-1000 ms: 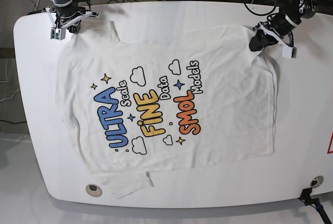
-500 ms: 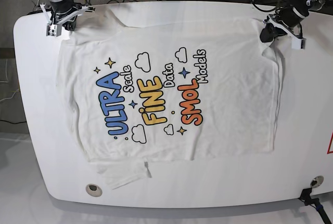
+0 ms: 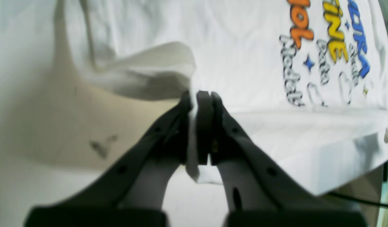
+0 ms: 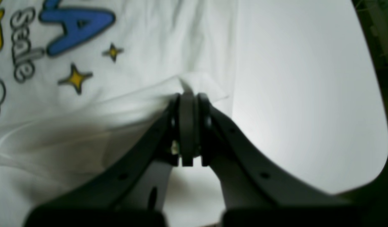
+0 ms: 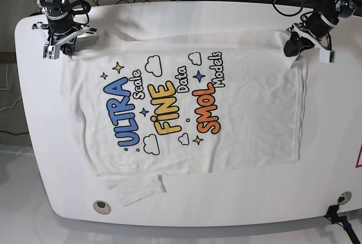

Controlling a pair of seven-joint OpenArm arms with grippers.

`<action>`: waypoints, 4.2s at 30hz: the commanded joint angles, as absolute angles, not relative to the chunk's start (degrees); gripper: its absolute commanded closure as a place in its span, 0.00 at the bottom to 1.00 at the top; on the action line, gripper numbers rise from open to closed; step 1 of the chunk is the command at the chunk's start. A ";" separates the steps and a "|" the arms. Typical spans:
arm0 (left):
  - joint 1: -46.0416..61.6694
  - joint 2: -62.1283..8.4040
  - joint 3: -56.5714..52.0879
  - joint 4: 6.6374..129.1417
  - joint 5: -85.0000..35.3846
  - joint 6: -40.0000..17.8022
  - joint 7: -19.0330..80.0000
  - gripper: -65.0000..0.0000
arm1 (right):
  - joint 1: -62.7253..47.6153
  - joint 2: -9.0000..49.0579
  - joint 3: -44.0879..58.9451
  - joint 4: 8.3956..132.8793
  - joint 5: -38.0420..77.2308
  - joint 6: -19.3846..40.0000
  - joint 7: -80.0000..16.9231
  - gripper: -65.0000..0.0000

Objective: Fold the T-shirt properly
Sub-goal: 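Fold the held shoulder edge over the printed front toward the hem, then open both grippers and regrasp the folded edge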

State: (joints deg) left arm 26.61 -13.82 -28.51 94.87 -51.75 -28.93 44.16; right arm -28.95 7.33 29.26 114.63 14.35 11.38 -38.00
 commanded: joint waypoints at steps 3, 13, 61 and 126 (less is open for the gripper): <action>24.02 -14.72 -29.28 95.33 -54.01 -28.79 43.16 1.00 | -24.32 8.34 29.62 115.84 12.40 10.70 -37.19 1.00; 16.88 -14.64 -28.65 93.72 -52.66 -28.01 42.23 1.00 | -16.37 9.33 28.81 113.25 10.95 10.88 -37.89 1.00; 0.08 -18.23 -22.65 80.81 -37.57 -23.33 36.84 0.70 | 13.77 13.04 23.73 75.31 10.06 13.79 -30.98 0.74; 5.14 -13.31 -26.23 84.89 -34.45 -21.24 41.38 0.68 | 2.52 12.80 27.04 89.99 17.84 18.83 -38.13 0.59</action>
